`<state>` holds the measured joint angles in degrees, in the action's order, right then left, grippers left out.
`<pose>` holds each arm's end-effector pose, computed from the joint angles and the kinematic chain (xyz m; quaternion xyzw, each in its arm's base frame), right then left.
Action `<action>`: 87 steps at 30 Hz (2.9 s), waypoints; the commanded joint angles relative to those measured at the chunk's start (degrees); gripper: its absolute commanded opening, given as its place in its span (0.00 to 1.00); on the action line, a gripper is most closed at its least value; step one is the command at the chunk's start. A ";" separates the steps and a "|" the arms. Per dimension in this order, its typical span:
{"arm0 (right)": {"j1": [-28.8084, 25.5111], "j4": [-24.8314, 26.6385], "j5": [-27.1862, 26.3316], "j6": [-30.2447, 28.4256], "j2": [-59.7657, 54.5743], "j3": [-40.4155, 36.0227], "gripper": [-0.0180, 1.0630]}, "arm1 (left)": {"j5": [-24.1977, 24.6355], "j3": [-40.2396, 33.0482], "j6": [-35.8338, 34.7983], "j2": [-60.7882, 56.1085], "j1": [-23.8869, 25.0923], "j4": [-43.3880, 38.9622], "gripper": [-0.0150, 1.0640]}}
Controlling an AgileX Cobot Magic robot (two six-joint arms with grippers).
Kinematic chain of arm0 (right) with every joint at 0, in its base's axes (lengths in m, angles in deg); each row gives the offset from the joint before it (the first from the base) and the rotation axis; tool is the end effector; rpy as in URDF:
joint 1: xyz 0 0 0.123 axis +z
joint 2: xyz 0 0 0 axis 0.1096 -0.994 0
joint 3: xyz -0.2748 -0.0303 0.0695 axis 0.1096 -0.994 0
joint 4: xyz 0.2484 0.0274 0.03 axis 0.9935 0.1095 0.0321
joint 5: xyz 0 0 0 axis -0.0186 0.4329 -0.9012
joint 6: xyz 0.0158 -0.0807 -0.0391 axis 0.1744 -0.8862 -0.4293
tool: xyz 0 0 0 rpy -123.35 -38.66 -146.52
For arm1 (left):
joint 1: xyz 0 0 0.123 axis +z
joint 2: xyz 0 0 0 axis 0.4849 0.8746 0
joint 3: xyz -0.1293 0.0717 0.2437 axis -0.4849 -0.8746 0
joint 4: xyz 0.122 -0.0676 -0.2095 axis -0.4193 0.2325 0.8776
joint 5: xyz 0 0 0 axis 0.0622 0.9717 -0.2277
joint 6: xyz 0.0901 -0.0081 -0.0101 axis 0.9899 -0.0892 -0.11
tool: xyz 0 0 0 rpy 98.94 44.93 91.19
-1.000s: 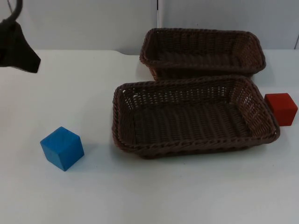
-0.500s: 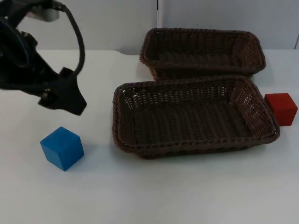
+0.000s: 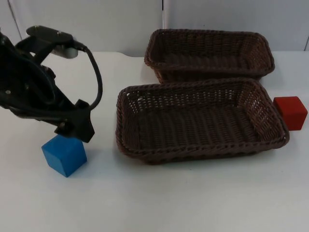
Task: Pick up one cube with the left hand and place it into the upper basket. Pick up one cube with the right hand and place it into the lower basket.
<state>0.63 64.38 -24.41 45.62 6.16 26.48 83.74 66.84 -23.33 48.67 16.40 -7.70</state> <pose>-0.0073 -0.0009 0.2803 -0.0657 0.8525 0.0228 0.5180 0.3067 -0.0829 0.1562 0.2554 0.9442 -0.0703 0.1956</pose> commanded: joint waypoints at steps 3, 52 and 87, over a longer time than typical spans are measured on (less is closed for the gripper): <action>-0.23 0.33 -0.16 -0.17 0.18 -0.09 0.99 | -2.21 0.24 -2.38 2.03 -0.26 -2.30 0.99; -0.23 0.33 -0.16 -0.17 0.18 -0.09 0.99 | -4.34 0.24 -10.11 10.17 -0.26 -6.36 0.06; -0.23 0.33 -0.16 -0.17 0.18 -0.09 0.99 | 2.07 0.24 -14.11 -17.76 -0.26 -6.12 0.01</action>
<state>0.63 64.38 -24.41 45.51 6.16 26.48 85.85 66.86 -36.96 31.60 16.40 -14.69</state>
